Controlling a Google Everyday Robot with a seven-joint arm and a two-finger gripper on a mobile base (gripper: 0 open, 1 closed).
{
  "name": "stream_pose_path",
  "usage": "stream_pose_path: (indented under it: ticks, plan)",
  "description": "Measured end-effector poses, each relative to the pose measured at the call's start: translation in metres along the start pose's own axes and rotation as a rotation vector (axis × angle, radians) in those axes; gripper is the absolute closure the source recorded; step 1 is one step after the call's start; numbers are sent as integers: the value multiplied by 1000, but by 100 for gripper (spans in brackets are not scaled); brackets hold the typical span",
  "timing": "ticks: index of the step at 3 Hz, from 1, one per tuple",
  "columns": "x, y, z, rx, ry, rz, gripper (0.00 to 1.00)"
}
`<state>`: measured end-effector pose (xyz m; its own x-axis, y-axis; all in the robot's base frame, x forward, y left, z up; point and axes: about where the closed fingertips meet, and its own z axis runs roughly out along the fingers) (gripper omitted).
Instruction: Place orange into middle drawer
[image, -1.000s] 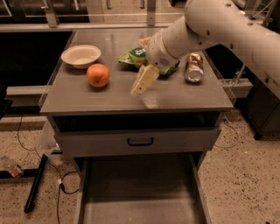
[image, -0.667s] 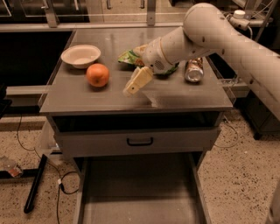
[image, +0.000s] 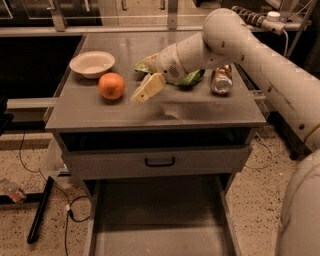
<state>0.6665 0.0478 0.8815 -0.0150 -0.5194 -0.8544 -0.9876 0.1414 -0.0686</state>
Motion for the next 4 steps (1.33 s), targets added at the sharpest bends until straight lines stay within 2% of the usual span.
stream_pose_path:
  ticks: [1,2,3,4]
  plan:
    - [-15,-4,23,0,76,-109,0]
    - [1,-16,44,22,166,-169,0]
    - [10,-24,58,21,201,-187,0]
    - [5,-29,73,4,199,-205,0]
